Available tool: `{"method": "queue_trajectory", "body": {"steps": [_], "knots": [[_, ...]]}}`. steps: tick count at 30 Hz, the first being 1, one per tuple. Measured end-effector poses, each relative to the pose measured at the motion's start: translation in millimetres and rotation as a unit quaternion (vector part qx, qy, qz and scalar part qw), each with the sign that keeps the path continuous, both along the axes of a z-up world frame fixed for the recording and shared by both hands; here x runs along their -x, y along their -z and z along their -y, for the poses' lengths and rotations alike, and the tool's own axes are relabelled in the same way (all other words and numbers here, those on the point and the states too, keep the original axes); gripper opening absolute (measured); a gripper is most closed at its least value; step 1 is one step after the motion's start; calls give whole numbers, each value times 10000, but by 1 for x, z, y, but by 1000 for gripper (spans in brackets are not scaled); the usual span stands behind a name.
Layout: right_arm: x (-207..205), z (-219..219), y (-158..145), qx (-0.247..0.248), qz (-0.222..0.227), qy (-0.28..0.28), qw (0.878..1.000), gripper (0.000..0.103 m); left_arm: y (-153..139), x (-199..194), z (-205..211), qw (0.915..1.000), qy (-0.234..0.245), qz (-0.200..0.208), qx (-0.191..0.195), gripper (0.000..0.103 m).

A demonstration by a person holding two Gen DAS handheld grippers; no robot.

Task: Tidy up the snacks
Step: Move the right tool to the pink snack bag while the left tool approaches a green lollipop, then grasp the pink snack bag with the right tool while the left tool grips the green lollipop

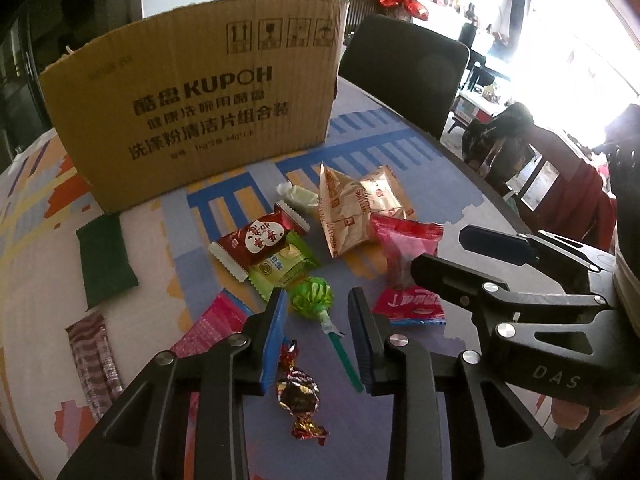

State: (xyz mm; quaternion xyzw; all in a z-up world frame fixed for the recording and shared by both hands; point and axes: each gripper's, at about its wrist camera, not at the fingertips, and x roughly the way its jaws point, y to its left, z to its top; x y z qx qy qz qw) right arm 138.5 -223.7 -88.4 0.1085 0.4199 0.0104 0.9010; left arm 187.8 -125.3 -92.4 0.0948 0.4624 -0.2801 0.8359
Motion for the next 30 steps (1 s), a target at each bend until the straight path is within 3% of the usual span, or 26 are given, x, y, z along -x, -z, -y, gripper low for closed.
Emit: {"method": "queue_trajectory", "body": {"steps": [10,21,30], "knots": [[-12,0,11,-92,-162,-45,9998,60,11,-10,3,9999,7,-152,-31,25],[-16,2,16,-316,-292,-117,9990,59,12,-12,5,9999,-57,-139,-71,25],[-11,-6,15,-458,-357,-395,9975,37,14,-8,7,9999,-116,-93,-61,25]]}}
